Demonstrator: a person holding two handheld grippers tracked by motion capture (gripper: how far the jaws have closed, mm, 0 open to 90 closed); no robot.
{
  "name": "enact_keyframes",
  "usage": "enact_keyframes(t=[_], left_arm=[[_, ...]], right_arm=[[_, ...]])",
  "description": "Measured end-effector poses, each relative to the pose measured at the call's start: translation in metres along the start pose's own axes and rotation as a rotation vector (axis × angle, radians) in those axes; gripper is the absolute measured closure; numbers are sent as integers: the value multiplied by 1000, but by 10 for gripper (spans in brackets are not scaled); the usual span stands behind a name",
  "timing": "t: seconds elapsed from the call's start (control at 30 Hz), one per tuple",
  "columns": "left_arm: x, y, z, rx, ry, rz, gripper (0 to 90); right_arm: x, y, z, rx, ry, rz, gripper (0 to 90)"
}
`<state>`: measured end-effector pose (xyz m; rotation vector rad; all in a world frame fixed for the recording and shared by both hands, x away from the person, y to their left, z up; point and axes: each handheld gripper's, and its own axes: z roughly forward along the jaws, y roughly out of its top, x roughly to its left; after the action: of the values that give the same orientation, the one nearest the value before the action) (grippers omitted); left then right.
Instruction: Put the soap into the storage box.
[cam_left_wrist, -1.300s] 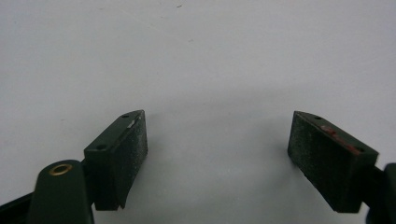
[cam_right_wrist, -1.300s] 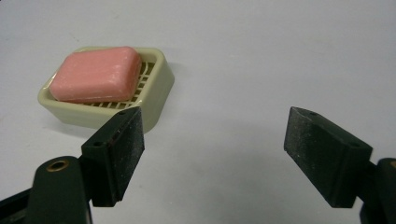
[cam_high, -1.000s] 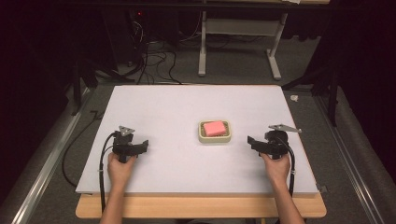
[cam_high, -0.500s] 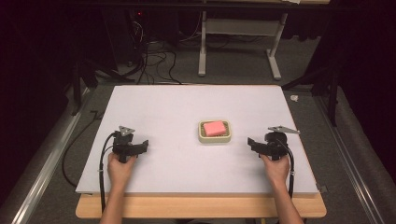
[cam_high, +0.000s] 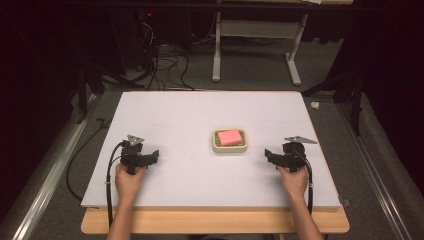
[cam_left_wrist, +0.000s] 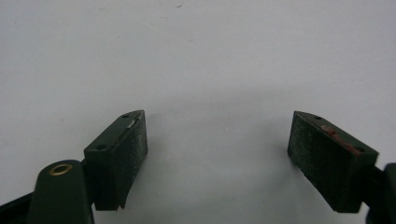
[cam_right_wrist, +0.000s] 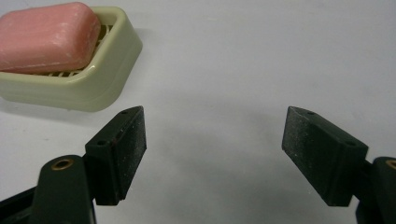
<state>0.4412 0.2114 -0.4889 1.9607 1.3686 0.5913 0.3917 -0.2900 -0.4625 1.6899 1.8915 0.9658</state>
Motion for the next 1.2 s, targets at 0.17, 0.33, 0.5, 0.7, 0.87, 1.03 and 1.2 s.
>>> enact_keyframes(t=[0.17,0.33,0.5,0.7,0.87,1.03,1.2], left_arm=[[0,0,0,0,0,0,205],[0,0,0,0,0,0,205],[0,0,0,0,0,0,205],[0,0,0,0,0,0,205],[0,0,0,0,0,1,205],[0,0,0,0,0,1,205],[0,0,0,0,1,1,205]], right_arm=[[1,-3,5,13,-22,-16,223],[2,-5,10,24,-40,-23,223],[2,-6,13,22,-51,-36,223],[3,-7,17,25,-66,-43,223],[5,-8,20,25,-79,-53,223],[8,-9,21,26,-96,-73,222],[12,-9,23,33,-123,-106,221]])
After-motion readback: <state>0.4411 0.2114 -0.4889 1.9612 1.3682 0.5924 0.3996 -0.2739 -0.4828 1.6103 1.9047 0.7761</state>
